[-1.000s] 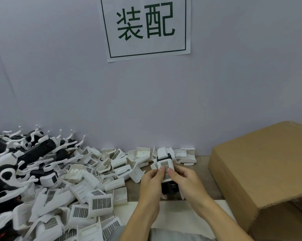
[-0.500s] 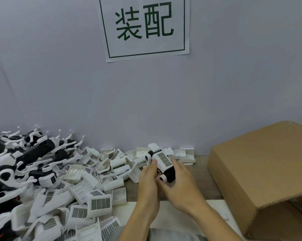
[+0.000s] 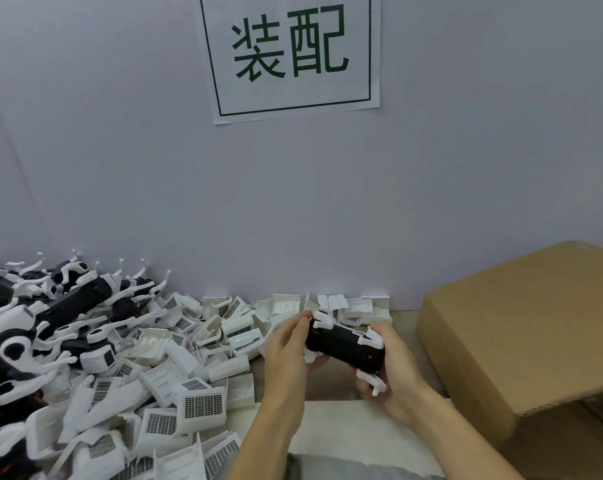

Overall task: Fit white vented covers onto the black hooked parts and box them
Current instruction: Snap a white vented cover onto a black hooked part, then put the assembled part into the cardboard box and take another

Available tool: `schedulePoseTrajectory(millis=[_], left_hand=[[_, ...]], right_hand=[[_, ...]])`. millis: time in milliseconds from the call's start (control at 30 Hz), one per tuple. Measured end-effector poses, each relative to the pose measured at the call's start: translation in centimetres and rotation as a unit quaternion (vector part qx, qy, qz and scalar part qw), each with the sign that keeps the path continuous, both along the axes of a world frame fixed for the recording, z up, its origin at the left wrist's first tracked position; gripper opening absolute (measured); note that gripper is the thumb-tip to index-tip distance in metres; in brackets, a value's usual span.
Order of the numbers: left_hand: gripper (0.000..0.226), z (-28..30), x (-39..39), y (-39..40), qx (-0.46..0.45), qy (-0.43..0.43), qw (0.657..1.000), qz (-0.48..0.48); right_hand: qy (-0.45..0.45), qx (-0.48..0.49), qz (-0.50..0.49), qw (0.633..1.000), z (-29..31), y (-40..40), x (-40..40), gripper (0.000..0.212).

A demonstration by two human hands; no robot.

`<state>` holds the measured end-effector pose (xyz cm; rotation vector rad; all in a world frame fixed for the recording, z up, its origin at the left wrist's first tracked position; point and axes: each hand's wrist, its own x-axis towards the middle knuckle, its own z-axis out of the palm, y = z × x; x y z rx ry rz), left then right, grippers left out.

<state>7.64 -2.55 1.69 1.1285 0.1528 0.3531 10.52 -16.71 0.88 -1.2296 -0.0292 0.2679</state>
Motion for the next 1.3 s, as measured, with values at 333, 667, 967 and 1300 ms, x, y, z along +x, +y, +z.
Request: schedulePoseTrajectory(millis=[333,667,967,1300], left_hand=[[0.024,0.3,0.1,1.8,-0.029,0.058,0.998,0.022],[0.014,0.0,0.1,1.7,0.018,0.075,0.995,0.063],[0.030,-0.1,0.1,2.2,0.051,0.103,0.990,0.083],[0.021,-0.9,0.5,2.0,-0.019,0.137,0.985,0.107]], right_hand=[[-0.095,-0.079,0.060,0.990,2.1,-2.0,-0.2,0.031],[-0.341,-0.477,0.068,0.807,3.9,-2.2,-1.1,0.046],[-0.333,-0.513,0.022,0.791,3.9,-1.8,-1.4,0.027],[-0.155,-0.053,-0.104,0.981,8.4,-6.5,-1.4,0.018]])
